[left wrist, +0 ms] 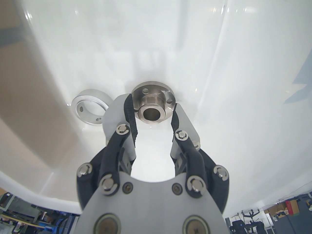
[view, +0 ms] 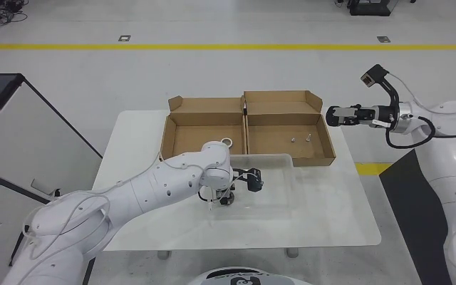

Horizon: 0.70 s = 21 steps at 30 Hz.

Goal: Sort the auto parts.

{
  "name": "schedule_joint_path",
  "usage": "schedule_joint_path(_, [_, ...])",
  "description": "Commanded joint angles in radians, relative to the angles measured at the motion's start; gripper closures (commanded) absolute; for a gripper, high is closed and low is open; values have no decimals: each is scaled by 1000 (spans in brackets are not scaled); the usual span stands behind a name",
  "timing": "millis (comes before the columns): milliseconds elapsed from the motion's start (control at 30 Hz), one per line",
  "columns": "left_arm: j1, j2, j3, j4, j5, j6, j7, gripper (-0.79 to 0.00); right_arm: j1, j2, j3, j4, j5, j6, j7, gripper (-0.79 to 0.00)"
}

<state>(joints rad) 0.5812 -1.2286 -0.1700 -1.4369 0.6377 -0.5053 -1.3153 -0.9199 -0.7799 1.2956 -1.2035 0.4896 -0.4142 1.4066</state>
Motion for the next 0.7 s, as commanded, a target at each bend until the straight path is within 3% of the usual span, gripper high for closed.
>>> schedule_joint_path(0, [-1,-1,0,2,0,0,0,-369,0,0,0,0,0,0,0,-785])
schedule_joint_path(567, [2,-3,0,3,-4,-4,4,-351,0,0,0,0,0,0,0,-785])
schedule_joint_path(667, [4,-7,0,12,0,-8,8,-271,0,0,0,0,0,0,0,-785])
